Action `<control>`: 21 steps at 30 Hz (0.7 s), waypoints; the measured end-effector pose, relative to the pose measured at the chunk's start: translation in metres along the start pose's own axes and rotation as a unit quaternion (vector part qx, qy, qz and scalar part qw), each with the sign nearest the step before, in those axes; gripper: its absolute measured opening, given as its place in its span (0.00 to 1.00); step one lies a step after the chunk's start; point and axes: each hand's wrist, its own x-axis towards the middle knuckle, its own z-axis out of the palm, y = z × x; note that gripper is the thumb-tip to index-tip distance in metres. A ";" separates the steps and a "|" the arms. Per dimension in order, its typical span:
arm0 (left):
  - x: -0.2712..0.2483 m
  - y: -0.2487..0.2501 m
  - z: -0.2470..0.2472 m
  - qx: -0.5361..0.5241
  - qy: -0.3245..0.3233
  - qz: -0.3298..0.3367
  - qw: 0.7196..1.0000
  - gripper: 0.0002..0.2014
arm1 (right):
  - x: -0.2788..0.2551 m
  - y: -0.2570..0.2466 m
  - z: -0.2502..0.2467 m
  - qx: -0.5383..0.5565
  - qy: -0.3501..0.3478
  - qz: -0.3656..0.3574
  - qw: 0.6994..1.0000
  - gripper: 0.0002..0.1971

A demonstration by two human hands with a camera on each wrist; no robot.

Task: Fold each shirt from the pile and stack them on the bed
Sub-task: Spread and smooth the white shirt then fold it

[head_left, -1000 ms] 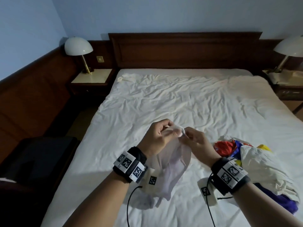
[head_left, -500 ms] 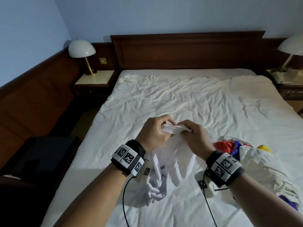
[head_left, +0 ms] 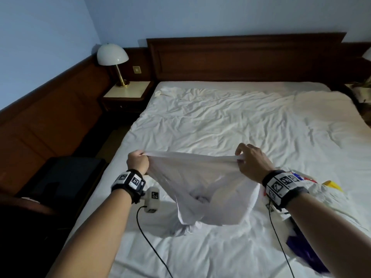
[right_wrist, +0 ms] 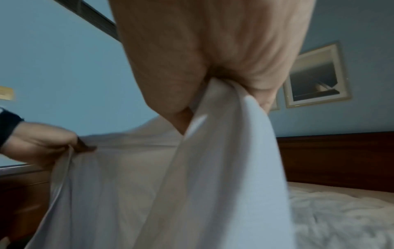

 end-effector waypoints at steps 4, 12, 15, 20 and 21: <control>0.013 0.030 -0.023 -0.024 0.076 0.059 0.995 0.16 | 0.010 0.023 0.001 -0.022 0.030 0.045 0.998 0.16; 0.041 0.079 -0.056 0.152 0.070 0.035 0.985 0.11 | 0.049 0.070 -0.006 0.179 0.020 0.348 0.920 0.12; 0.060 0.090 -0.053 0.174 0.078 0.002 0.982 0.22 | 0.064 0.068 -0.008 0.288 0.077 0.359 0.885 0.12; 0.127 0.106 -0.055 0.119 0.083 -0.036 0.989 0.17 | 0.087 0.036 -0.037 0.287 0.163 0.279 0.902 0.13; 0.121 0.118 -0.062 0.089 0.097 -0.052 0.990 0.15 | 0.090 0.032 -0.046 0.255 0.144 0.263 0.919 0.15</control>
